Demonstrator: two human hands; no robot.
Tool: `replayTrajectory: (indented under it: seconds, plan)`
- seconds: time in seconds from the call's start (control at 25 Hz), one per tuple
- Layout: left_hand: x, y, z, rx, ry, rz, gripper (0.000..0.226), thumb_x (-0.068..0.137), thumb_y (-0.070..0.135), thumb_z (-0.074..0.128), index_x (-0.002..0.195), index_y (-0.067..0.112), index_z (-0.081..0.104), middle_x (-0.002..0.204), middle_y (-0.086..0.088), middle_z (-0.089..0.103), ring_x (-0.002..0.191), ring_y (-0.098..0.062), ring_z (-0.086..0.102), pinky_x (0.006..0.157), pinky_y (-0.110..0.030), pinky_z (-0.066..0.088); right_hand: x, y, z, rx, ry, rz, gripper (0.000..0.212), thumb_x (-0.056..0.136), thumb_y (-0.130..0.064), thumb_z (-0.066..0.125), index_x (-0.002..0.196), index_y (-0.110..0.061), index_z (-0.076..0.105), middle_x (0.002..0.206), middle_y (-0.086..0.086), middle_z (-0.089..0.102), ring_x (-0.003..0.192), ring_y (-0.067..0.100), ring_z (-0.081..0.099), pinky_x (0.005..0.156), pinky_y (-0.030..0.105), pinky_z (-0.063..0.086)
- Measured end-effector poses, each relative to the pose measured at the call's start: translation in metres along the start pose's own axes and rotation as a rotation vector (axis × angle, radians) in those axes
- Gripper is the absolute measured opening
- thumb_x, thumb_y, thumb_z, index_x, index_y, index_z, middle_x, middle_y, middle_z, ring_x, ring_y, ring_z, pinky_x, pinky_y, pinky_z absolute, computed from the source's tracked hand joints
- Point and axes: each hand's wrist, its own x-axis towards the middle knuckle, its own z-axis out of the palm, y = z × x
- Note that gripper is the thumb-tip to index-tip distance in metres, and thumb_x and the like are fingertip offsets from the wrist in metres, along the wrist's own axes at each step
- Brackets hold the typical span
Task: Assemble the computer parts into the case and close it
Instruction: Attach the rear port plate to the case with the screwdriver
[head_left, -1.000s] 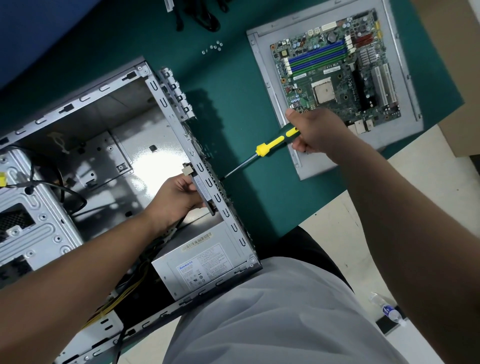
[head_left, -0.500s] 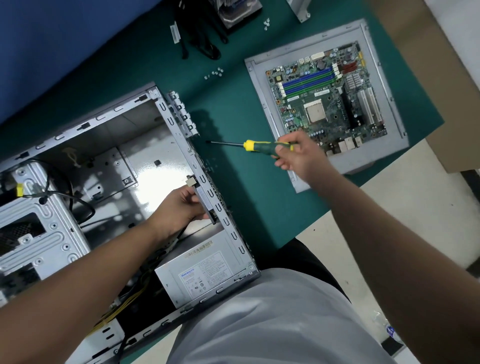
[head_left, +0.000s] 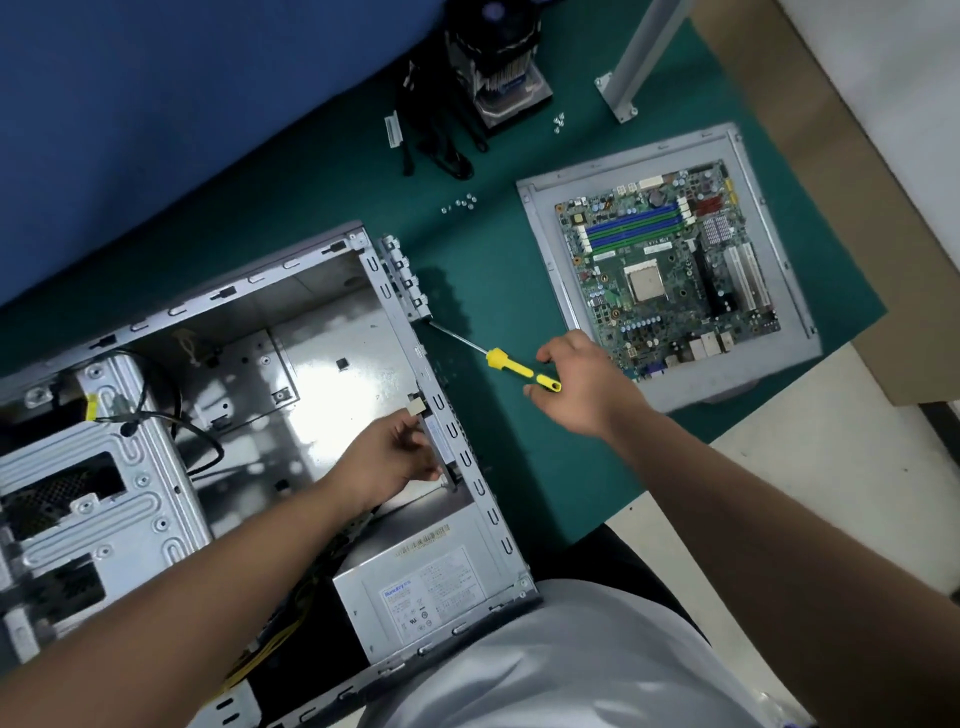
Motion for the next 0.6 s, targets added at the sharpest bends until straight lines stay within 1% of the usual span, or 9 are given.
replayTrajectory:
  seconds: [0.08,0.2,0.36,0.44,0.56,0.6]
  plan:
    - [-0.001,0.002,0.0,-0.006,-0.01,0.001,0.025,0.086,-0.026,0.059,0.109,-0.018,0.063,0.106,-0.046,0.062,0.09,-0.038,0.065,0.093,-0.058,0.054,0.018,-0.01,-0.011,0.05,0.018,0.002,0.05,0.094,-0.041,0.066,0.134,-0.012,0.055,0.134,0.009,0.051,0.119,0.027,0.054,0.104,0.042,0.046]
    - [-0.003,0.003,-0.002,-0.027,-0.058,0.014,0.023,0.088,-0.025,0.058,0.107,-0.014,0.063,0.104,-0.048,0.06,0.091,-0.038,0.064,0.094,-0.064,0.051,0.065,-0.033,-0.033,0.104,0.058,-0.055,0.044,0.098,-0.036,0.062,0.135,-0.012,0.057,0.129,0.01,0.054,0.11,0.025,0.059,0.102,0.039,0.047]
    - [-0.003,0.006,-0.003,-0.09,-0.084,0.025,0.03,0.089,-0.024,0.058,0.101,0.001,0.068,0.101,-0.045,0.063,0.091,-0.038,0.064,0.091,-0.066,0.052,0.134,-0.062,-0.055,0.108,0.173,-0.1,0.033,0.099,-0.031,0.061,0.129,-0.017,0.064,0.121,0.009,0.058,0.102,0.026,0.063,0.098,0.037,0.05]
    - [-0.002,0.005,-0.004,-0.129,-0.088,0.022,0.031,0.088,-0.024,0.059,0.102,0.002,0.068,0.098,-0.037,0.067,0.093,-0.038,0.064,0.092,-0.066,0.051,0.161,-0.074,-0.061,0.06,0.226,-0.11,0.031,0.098,-0.032,0.06,0.126,-0.021,0.066,0.122,0.011,0.056,0.106,0.03,0.061,0.097,0.038,0.051]
    - [0.0,0.003,-0.004,-0.177,-0.095,0.015,0.032,0.087,-0.026,0.059,0.105,-0.002,0.066,0.099,-0.035,0.069,0.094,-0.042,0.065,0.09,-0.068,0.051,0.186,-0.083,-0.065,-0.021,0.285,-0.151,0.028,0.097,-0.029,0.061,0.124,-0.025,0.067,0.126,0.013,0.053,0.114,0.034,0.057,0.096,0.042,0.052]
    - [0.0,0.003,-0.004,-0.186,-0.093,0.016,0.034,0.086,-0.027,0.059,0.104,0.0,0.067,0.097,-0.031,0.07,0.094,-0.041,0.065,0.09,-0.066,0.051,0.19,-0.085,-0.064,-0.05,0.292,-0.172,0.026,0.097,-0.027,0.061,0.122,-0.025,0.067,0.126,0.012,0.053,0.114,0.034,0.057,0.094,0.042,0.053]
